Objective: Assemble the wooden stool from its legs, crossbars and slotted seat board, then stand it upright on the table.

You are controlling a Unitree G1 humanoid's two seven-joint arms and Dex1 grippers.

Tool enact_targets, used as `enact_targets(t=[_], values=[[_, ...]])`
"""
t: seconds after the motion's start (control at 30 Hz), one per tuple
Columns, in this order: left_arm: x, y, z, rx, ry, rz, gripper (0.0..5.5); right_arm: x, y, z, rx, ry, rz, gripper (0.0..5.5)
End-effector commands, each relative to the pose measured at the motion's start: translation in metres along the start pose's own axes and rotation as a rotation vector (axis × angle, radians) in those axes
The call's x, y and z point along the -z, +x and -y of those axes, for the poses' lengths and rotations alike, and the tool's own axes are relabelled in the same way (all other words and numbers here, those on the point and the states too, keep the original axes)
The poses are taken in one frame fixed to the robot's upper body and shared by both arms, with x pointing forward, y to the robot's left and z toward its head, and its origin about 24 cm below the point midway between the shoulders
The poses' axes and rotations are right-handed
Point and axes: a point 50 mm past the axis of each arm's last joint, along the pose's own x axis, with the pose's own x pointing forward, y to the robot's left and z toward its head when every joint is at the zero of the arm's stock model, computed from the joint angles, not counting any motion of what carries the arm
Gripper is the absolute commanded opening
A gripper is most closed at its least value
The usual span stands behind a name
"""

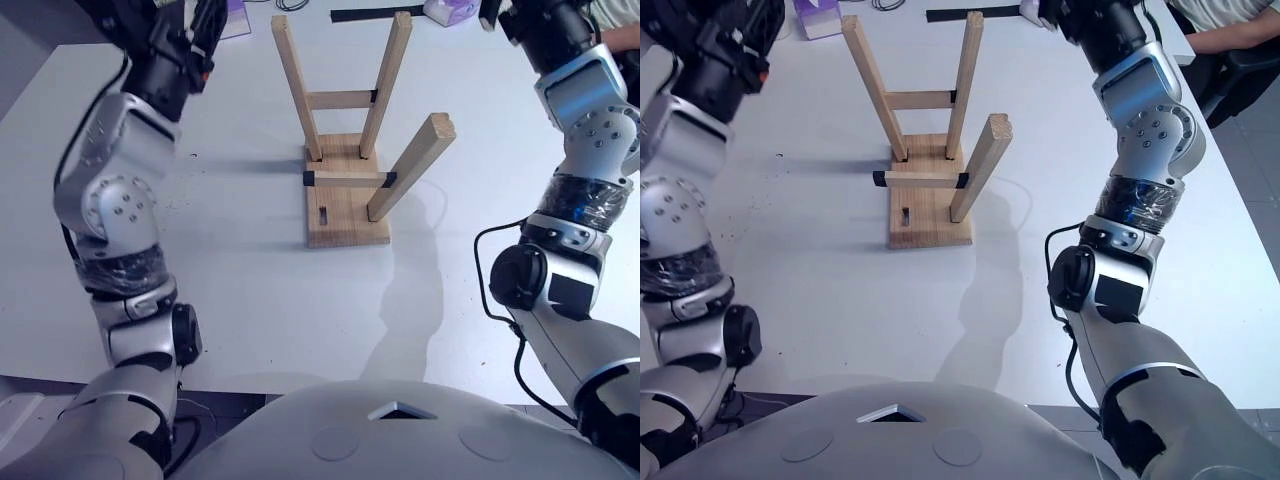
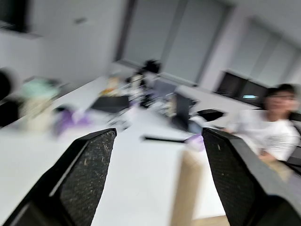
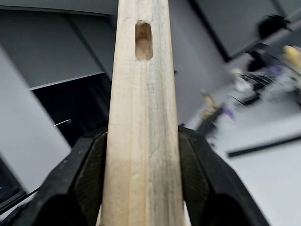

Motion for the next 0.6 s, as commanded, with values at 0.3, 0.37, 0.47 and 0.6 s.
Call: enact_targets(t=[0.3, 0.37, 0.47, 0.6], values=[[-0.086, 0.01, 0.079, 0.875, -0.523, 0.185, 3.37, -0.024, -0.002, -0.088, -0.619, -0.098, -0.073, 2.06], [-0.084, 0.007, 0.083, 0.935, -0.521, 0.138, 3.37, -0.027, -0.003, -0.09, -0.646, -0.104, -0.084, 2.06], [-0.08, 0.005, 0.088, 0.992, -0.551, 0.08, 3.37, -0.031, -0.008, -0.089, -0.704, -0.113, -0.123, 2.06], [-0.077, 0.001, 0.092, 1.057, -0.626, 0.021, 3.37, -0.038, -0.012, -0.09, -0.799, -0.088, -0.175, 2.06]])
